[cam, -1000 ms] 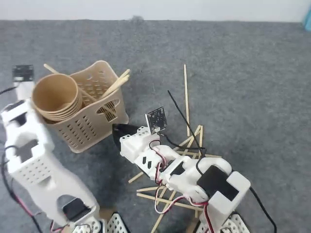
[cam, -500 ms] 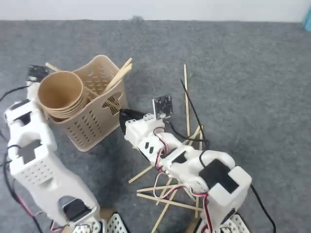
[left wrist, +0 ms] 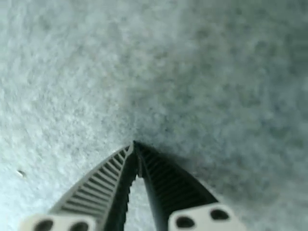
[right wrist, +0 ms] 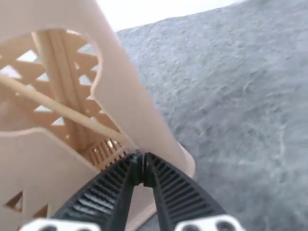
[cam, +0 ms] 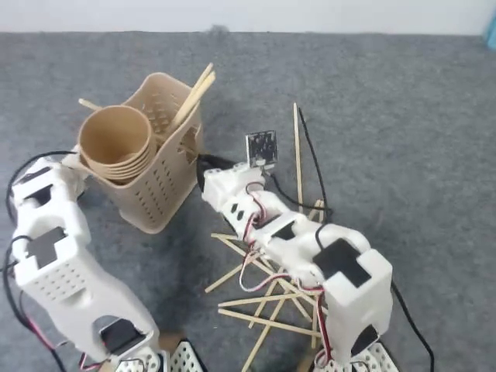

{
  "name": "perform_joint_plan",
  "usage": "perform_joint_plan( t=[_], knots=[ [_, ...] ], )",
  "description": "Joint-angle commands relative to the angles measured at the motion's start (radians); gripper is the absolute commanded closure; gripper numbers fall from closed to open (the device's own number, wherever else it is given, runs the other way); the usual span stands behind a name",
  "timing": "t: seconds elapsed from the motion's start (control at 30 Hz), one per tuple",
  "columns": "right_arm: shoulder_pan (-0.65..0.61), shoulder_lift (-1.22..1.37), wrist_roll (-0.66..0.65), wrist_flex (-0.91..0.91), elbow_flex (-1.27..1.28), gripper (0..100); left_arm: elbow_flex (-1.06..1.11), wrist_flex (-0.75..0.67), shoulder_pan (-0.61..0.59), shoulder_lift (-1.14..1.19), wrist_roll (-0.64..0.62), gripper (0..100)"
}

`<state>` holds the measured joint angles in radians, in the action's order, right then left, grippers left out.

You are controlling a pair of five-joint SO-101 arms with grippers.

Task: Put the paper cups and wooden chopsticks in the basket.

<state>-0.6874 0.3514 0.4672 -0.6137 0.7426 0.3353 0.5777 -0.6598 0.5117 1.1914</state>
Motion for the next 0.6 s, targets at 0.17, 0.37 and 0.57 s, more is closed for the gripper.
perform_joint_plan(
  t=[0.17, 0.37, 0.57],
  knots=[
    [0.071, -0.030, 0.005, 0.018, -0.044, 99.1, 0.122, 0.011, -0.020, 0.043, 0.239, 99],
    [-0.002, -0.214, 0.005, 0.021, 0.132, 99.1, 0.127, -0.018, -0.020, 0.046, 0.219, 99],
    [-0.122, -0.346, 0.005, 0.021, 0.273, 99.1, 0.127, -0.023, -0.020, 0.038, -0.135, 99]
  ],
)
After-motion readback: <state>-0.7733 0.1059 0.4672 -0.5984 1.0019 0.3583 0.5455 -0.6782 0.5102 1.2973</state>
